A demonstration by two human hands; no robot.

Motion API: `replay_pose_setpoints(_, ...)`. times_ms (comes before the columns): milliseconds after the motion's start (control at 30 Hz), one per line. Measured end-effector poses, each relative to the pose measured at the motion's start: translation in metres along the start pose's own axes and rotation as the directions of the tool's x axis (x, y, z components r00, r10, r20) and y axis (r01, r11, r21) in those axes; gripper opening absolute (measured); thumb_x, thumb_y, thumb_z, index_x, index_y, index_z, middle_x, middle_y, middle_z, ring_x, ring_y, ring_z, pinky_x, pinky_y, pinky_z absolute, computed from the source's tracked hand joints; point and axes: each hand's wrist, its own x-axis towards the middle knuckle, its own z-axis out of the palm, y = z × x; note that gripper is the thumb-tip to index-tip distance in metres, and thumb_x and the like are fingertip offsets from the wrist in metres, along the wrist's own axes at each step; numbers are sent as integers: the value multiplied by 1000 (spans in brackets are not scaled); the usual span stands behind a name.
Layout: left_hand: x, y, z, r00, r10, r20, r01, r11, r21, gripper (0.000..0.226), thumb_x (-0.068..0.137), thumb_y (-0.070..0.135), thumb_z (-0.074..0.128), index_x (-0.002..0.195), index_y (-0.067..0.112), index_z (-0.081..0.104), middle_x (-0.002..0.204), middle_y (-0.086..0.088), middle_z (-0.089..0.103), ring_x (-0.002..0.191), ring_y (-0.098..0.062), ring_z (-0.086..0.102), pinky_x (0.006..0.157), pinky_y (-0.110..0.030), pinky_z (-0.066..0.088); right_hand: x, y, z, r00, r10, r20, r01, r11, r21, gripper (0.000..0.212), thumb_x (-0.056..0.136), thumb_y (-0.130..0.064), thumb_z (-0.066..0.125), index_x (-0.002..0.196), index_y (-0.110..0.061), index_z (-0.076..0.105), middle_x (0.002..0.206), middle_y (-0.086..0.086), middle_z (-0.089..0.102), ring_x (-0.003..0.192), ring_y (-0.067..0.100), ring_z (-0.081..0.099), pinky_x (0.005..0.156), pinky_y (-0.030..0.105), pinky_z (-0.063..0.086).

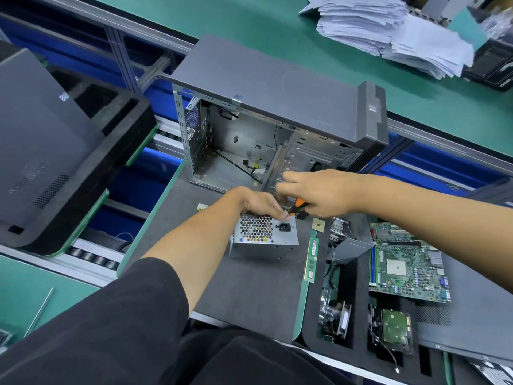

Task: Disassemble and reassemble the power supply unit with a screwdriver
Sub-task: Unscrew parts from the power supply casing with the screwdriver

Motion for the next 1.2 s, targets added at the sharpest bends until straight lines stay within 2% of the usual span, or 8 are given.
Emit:
replay_pose_setpoints(200,5,-1,-2,1000,-19,7,18,999,47,39,94,50,68,87,11,74,59,25,65,62,5,58,67,-18,41,3,1,-2,998,-1,-63,-7,992,-130,25,89,-26,50,86,-34,26,78,-7,39,58,13,40,48,30,19)
replay_pose_setpoints(300,4,-2,-1,1000,-15,-2,15,999,39,30,93,50,69,87,20,70,57,25,64,65,1,54,87,-28,44,5,-1,6,987,78,-143,-98,985,-140,26,90,-28,46,89,-35,21,69,-5,42,59,27,44,47,29,17)
replay_pose_setpoints(400,0,0,0,1000,0,15,0,999,48,39,93,51,68,93,13,77,73,23,68,79,-5,58,97,-36,46,4,-5,0,993,-21,-117,21,1000,-3,40,82,-11,51,96,-36,24,96,-6,35,66,13,40,49,24,21)
replay_pose_setpoints(500,0,0,0,1000,-4,30,4,1000,31,36,95,47,66,104,13,76,82,19,72,83,-3,64,75,-19,50,5,-4,-7,990,-123,-76,126,991,35,36,83,-5,50,96,-31,29,95,-6,31,73,10,34,55,29,31)
replay_pose_setpoints(633,1,0,0,999,-35,21,35,999,8,34,94,47,69,67,30,81,67,14,72,57,1,65,54,-13,50,8,-1,-1,982,-16,-190,-17,985,-172,14,93,-25,46,104,-23,40,88,1,53,74,28,54,52,33,27)
replay_pose_setpoints(933,0,-1,1,999,31,-36,-30,999,38,45,94,47,68,121,10,70,105,0,68,99,-16,63,86,-26,48,10,1,-5,976,-216,-35,206,961,-183,22,85,-22,35,105,-23,43,92,-6,30,65,18,37,52,34,29)
replay_pose_setpoints(1067,1,-1,1,999,34,22,-35,998,55,42,96,47,65,105,7,71,85,5,74,74,-4,63,83,-22,49,11,-5,-6,991,-82,-103,65,985,-158,23,84,-41,25,93,-26,39,81,-4,46,59,17,36,54,32,26)
replay_pose_setpoints(1200,2,-1,3,999,35,-17,-34,997,64,43,92,49,69,118,15,74,119,7,71,118,-15,59,108,-36,42,15,-16,4,978,149,-148,-155,988,-27,12,95,-35,36,88,-25,34,60,-4,40,54,23,39,48,32,25)
